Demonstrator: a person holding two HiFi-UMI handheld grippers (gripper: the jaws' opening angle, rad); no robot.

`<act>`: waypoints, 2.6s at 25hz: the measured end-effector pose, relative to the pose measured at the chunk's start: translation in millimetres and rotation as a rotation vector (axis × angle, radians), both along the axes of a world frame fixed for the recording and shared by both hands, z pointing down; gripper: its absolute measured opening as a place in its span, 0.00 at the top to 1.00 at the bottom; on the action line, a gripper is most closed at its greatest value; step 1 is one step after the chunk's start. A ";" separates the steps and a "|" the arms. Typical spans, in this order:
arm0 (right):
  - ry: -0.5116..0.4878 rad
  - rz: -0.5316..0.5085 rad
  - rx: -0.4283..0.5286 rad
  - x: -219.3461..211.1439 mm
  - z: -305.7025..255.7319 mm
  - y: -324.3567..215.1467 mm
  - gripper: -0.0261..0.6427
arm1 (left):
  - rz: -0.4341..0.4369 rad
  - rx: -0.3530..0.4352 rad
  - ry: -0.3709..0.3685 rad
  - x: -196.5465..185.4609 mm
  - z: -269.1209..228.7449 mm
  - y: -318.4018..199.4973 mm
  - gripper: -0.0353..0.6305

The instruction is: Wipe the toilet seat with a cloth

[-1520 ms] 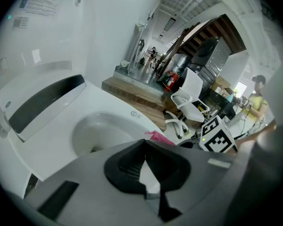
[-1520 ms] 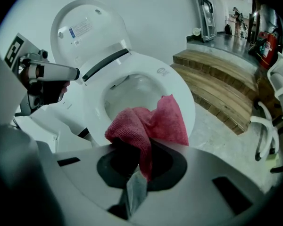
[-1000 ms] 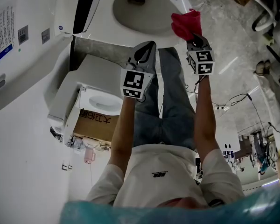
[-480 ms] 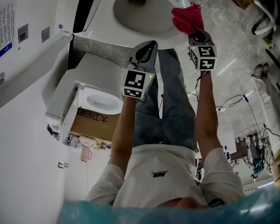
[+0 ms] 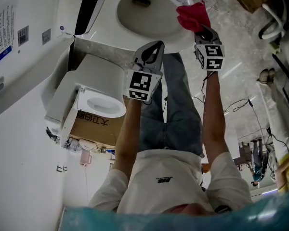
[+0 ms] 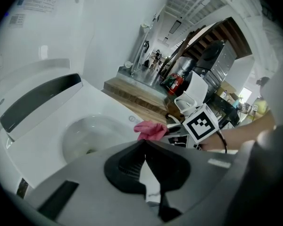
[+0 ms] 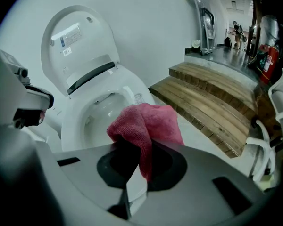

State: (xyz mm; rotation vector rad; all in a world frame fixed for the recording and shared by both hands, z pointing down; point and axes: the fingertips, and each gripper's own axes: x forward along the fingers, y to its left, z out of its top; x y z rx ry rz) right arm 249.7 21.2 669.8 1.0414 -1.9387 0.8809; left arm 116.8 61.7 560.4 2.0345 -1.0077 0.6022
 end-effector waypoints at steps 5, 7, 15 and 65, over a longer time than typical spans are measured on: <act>0.002 -0.017 0.008 -2.8 0.0 -10.2 0.93 | -0.012 -0.004 0.013 5.7 2.1 -8.6 0.93; 0.002 -0.020 0.011 -3.6 0.1 -14.5 0.93 | -0.016 -0.006 0.017 8.4 3.4 -12.2 0.93; 0.007 -0.027 0.026 -9.5 0.1 -29.2 0.93 | -0.028 -0.004 0.032 12.2 4.2 -27.6 0.93; 0.063 -0.166 0.132 -131.5 -2.9 -134.0 0.93 | -0.212 0.010 0.059 -92.2 10.6 -77.8 0.93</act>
